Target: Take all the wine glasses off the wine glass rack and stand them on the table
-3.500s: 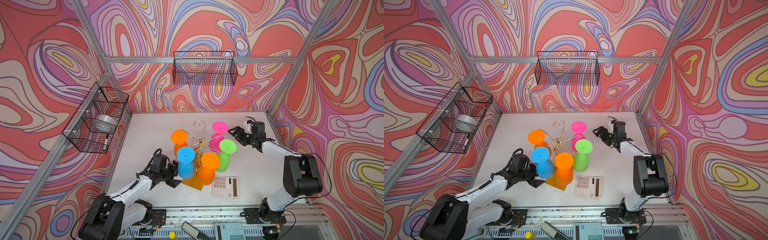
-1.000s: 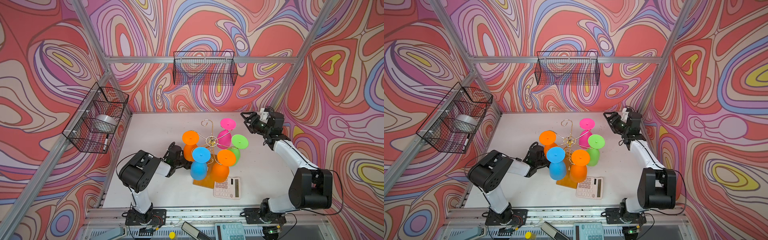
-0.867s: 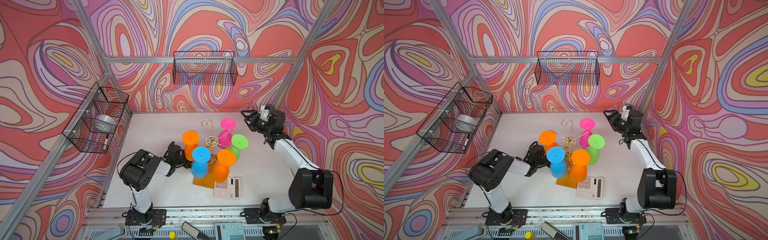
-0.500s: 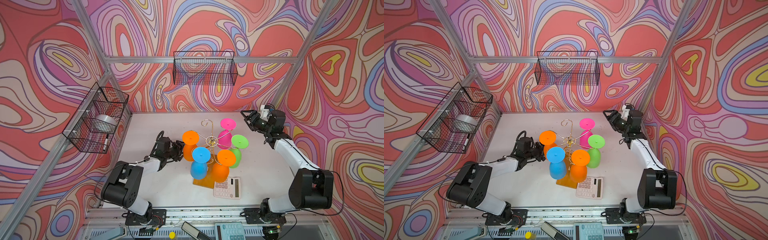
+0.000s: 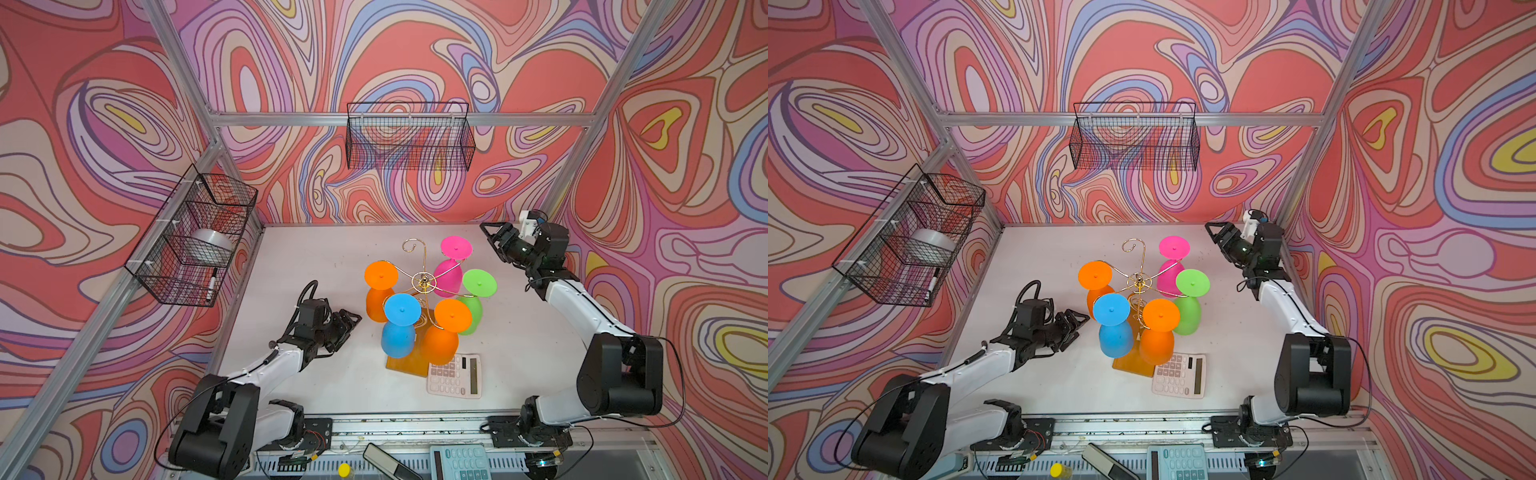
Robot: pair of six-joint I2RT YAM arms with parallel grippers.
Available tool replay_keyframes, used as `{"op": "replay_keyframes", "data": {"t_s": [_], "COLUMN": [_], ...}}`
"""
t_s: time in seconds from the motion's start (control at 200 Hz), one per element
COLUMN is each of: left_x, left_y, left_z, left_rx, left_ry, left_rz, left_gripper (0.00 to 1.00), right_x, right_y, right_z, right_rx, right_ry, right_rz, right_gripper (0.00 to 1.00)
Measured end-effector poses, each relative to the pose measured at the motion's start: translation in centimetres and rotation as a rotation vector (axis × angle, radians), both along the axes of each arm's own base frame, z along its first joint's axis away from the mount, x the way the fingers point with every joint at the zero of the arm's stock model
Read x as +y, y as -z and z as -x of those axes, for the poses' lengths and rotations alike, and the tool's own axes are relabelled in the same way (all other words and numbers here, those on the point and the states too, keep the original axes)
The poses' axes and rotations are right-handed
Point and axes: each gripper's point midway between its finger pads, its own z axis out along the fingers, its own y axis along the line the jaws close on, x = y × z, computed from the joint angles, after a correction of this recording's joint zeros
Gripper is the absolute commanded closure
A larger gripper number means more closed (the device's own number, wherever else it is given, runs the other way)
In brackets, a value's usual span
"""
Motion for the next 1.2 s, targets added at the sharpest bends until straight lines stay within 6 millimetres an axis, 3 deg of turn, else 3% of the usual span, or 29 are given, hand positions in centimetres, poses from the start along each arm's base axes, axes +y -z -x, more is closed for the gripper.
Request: {"op": "replay_keyframes", "data": {"t_s": [0.095, 0.19, 0.431, 0.696, 0.841, 1.017, 1.202], "left_x": [0.4, 0.5, -3.0, -4.0, -5.3, -6.4, -7.7], "left_y": [-1.2, -1.2, -0.4, 0.4, 1.2, 3.7, 4.1], "left_z": [0.3, 1.3, 4.6, 7.5, 9.1, 10.9, 11.0], "left_rx": [-0.087, -0.133, -0.237, -0.351, -0.399, -0.387, -0.436], "left_ry": [0.025, 0.066, 0.321, 0.478, 0.594, 0.757, 0.82], "left_rz": [-0.043, -0.105, -0.295, -0.443, -0.518, -0.639, -0.698], "left_gripper": [0.24, 0.22, 0.21, 0.22, 0.21, 0.2, 0.18], "right_x": [0.0, 0.0, 0.0, 0.0, 0.0, -0.1, -0.1], "right_y": [0.6, 1.3, 1.2, 1.3, 1.8, 1.6, 1.0], "right_z": [-0.2, -0.3, -0.5, -1.1, -1.5, -1.7, -1.8], "right_rx": [-0.006, -0.012, -0.064, -0.096, -0.101, -0.119, -0.154], "right_ry": [0.001, 0.001, -0.012, -0.015, -0.015, -0.015, -0.014], "right_rz": [0.0, -0.003, 0.035, 0.055, 0.055, 0.057, 0.062], "right_gripper": [0.18, 0.18, 0.18, 0.18, 0.18, 0.16, 0.16]}}
